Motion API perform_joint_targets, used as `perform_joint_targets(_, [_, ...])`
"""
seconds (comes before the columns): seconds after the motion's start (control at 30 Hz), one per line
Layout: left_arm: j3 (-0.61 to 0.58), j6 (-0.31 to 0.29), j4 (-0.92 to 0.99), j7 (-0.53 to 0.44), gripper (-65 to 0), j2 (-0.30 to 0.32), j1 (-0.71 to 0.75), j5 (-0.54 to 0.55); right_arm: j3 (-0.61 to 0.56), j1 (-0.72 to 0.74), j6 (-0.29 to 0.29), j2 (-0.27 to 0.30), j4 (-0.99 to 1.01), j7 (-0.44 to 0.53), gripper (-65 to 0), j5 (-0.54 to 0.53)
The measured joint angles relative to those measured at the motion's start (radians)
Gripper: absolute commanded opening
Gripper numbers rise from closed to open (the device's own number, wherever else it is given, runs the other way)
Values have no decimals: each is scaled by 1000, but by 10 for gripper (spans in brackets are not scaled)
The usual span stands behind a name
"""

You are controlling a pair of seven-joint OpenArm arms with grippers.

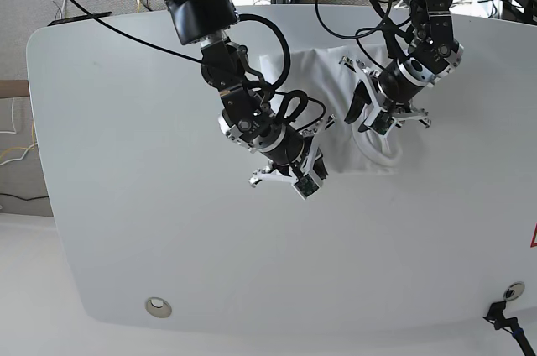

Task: Fold the T-shirt properly

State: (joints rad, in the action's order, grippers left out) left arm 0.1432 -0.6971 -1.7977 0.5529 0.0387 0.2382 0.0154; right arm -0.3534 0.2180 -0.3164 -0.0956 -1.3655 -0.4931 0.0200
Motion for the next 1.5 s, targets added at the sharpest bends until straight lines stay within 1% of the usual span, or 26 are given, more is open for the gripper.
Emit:
perform_joint_targets(0.07, [0, 0, 96, 0, -568, 2, -6, -11, 2, -5, -1, 2, 76, 45, -650, 2])
perform_joint_targets(0.13, [-3, -2, 192, -16, -568, 18, -23, -2, 4, -11, 11, 13, 150, 95, -650, 3])
perform_joint_targets(0.17, [-10, -6, 225, -47, -568, 36, -45, 7, 6, -18, 10, 21, 169, 132, -650, 3])
perform_joint_targets(0.2, [-28, -16, 259, -52, -568, 50, -72, 4, 16, -29, 9, 27, 172, 151, -650, 2])
perform_joint_targets(0.27, [-51, -18, 291, -82, -568, 51, -116, -23, 62, -59, 3, 39, 163, 177, -650, 0])
perform_joint_targets(0.33, [-76, -11, 307, -79, -568, 57, -143, -54, 98, -102, 3, 50, 111, 164, -650, 1])
perform_joint_targets(0.43, [-141, -20, 333, -68, -568, 98, -214, -53, 109, -184, 4, 100, -3, 143, -650, 0])
perform_joint_targets(0.47, [-154, -21, 342, -47, -568, 98, -243, -66, 110, -208, 14, 103, -40, 116, -650, 4])
perform_joint_targets(0.53, [-177, -7, 373, -18, -568, 91, -303, -95, 105, -244, 4, 107, -116, 63, -650, 3])
perform_joint_targets(0.63, [-207, -6, 387, 8, -568, 95, -378, -114, 106, -270, 6, 107, -180, 48, -650, 4])
perform_joint_targets(0.73, [-216, 0, 321, 5, -568, 95, -414, -117, 106, -266, 6, 107, -225, 35, -650, 8])
perform_joint_targets(0.83, [-176, -9, 200, 3, -568, 98, -409, -112, 105, -213, 7, 106, -271, -8, -650, 4])
perform_joint_targets(0.93, [-123, 6, 106, 5, -568, 115, -338, -114, 104, -142, 6, 101, -274, -43, -650, 7])
perform_joint_targets(0.97, [-109, 1, 94, 24, -568, 127, -302, -111, 105, -126, 9, 92, -272, -43, -650, 7])
perform_joint_targets(1.0, [-91, -10, 89, 40, -568, 128, -262, -115, 108, -107, 17, 70, -256, -35, -650, 7])
perform_joint_targets(1.07, [-42, -8, 84, 45, -568, 123, -195, -119, 104, -72, 12, 20, -193, -42, -650, 12])
perform_joint_targets(1.13, [-13, -2, 85, 39, -568, 124, -149, -115, 97, -50, -6, -11, -129, -34, -650, -2])
perform_joint_targets(1.17, [-13, 2, 87, 42, -568, 123, -134, -121, 97, -41, -1, -22, -105, -34, -650, 1])
perform_joint_targets(1.2, [-15, 0, 87, 43, -568, 121, -117, -121, 99, -34, 0, -24, -77, -24, -650, 4])
perform_joint_targets(1.3, [-21, -5, 129, -2, -568, 95, -88, -109, 106, -33, 13, -17, 23, 70, -650, 6])
perform_joint_targets(1.4, [-26, -7, 230, -16, -568, 86, -110, -108, 106, -44, 8, -18, 121, 129, -650, 9])
perform_joint_targets(1.43, [-37, -4, 259, -29, -568, 91, -137, -95, 105, -54, 11, -9, 134, 141, -650, 7])
perform_joint_targets(1.5, [-69, -3, 317, -46, -568, 97, -188, -104, 105, -83, 5, 24, 128, 164, -650, 0])
